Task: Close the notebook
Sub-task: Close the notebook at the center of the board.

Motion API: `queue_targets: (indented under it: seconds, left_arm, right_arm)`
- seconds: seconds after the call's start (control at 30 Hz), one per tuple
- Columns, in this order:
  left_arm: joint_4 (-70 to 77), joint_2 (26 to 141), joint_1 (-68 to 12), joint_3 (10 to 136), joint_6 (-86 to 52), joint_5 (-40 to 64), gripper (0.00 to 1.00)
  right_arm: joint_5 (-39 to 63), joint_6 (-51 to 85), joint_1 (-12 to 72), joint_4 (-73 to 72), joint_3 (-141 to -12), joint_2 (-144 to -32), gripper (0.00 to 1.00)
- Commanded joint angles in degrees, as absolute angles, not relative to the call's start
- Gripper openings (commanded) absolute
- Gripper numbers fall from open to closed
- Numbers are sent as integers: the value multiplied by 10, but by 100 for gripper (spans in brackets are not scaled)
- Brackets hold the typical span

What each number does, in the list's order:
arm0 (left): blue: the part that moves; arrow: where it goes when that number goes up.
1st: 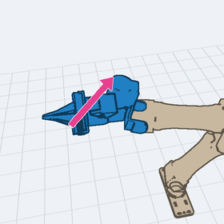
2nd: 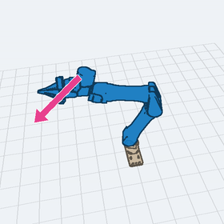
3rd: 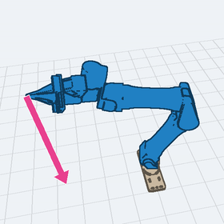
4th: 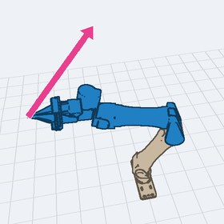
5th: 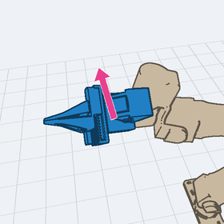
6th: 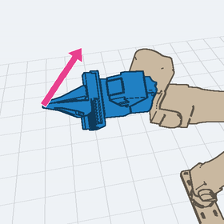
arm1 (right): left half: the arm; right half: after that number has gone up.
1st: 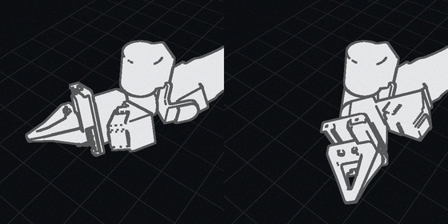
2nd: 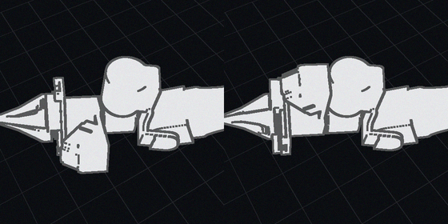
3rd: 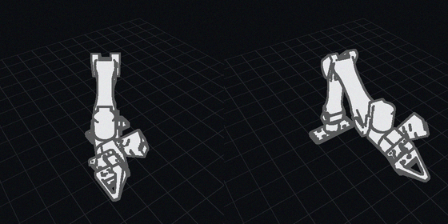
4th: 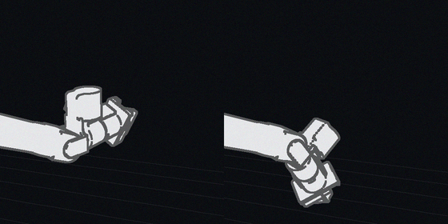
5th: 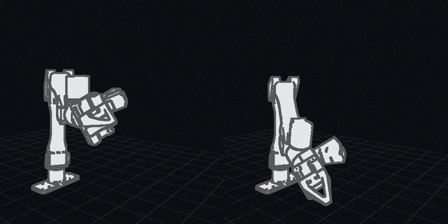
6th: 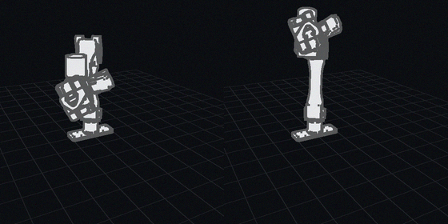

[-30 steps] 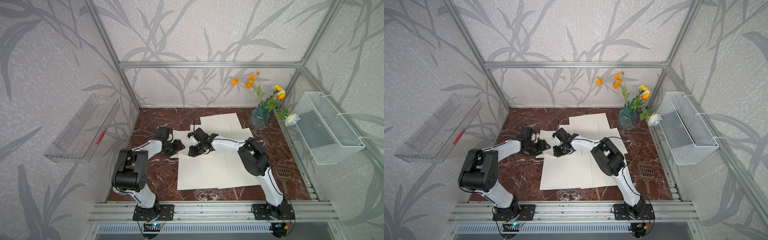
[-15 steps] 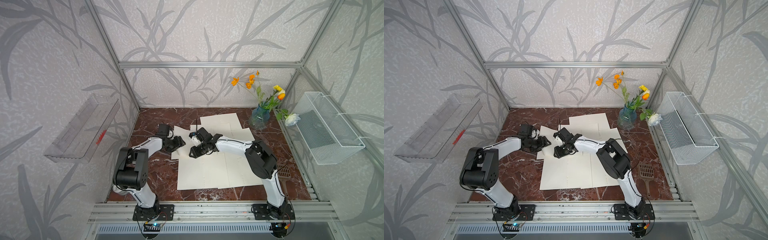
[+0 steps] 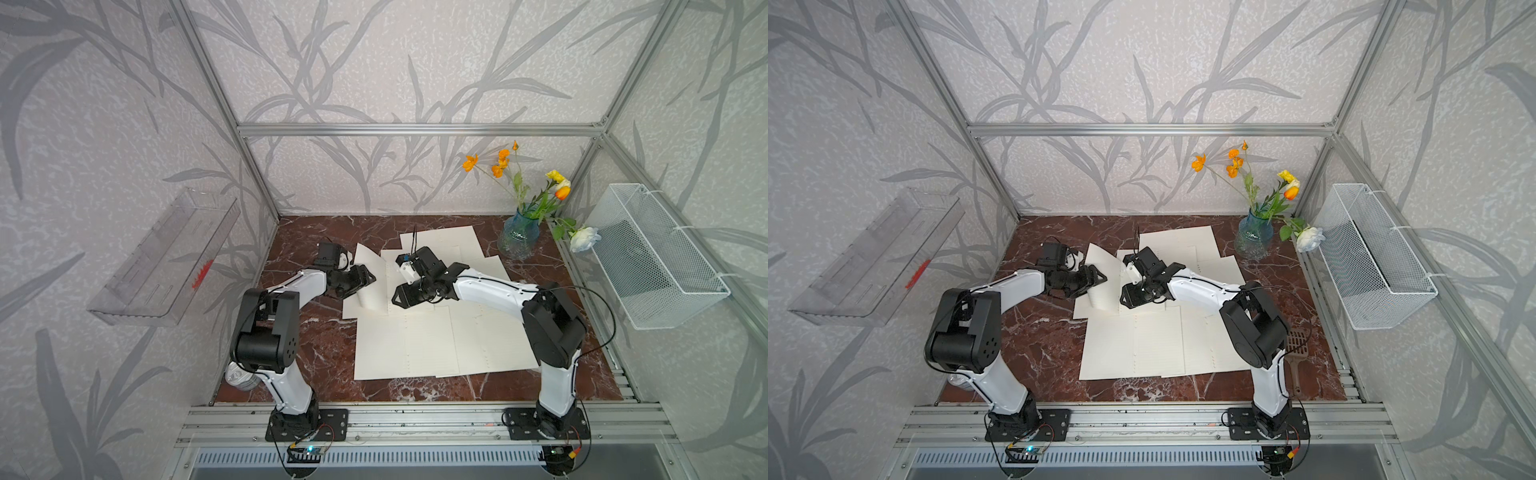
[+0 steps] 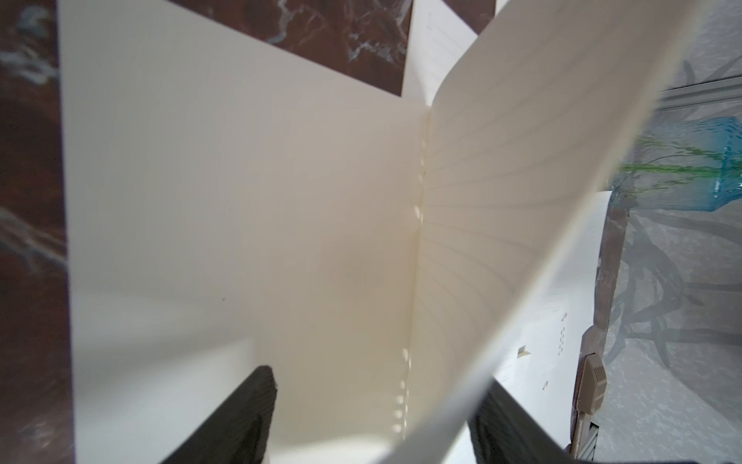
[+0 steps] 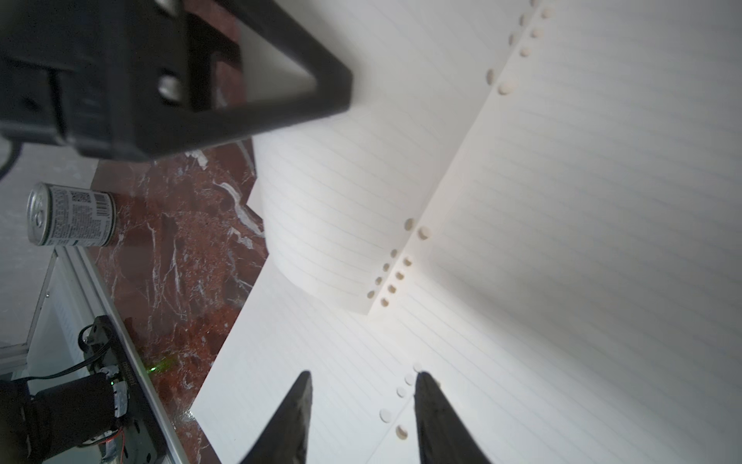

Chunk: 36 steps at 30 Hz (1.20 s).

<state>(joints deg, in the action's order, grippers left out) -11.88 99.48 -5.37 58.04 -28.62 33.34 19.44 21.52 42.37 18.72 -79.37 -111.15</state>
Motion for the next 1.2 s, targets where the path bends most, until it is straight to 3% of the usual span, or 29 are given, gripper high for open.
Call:
queue_targets:
  seconds: [0.0,1.17]
  left_arm:
    - [-98,989,-61,597,-287,369,76]
    - [13,991,-179,627,-317,502,81]
  right_arm:
    - [175,223,410,197,-782,-1079,44]
    - [130,231,326,210,-705,-958,51]
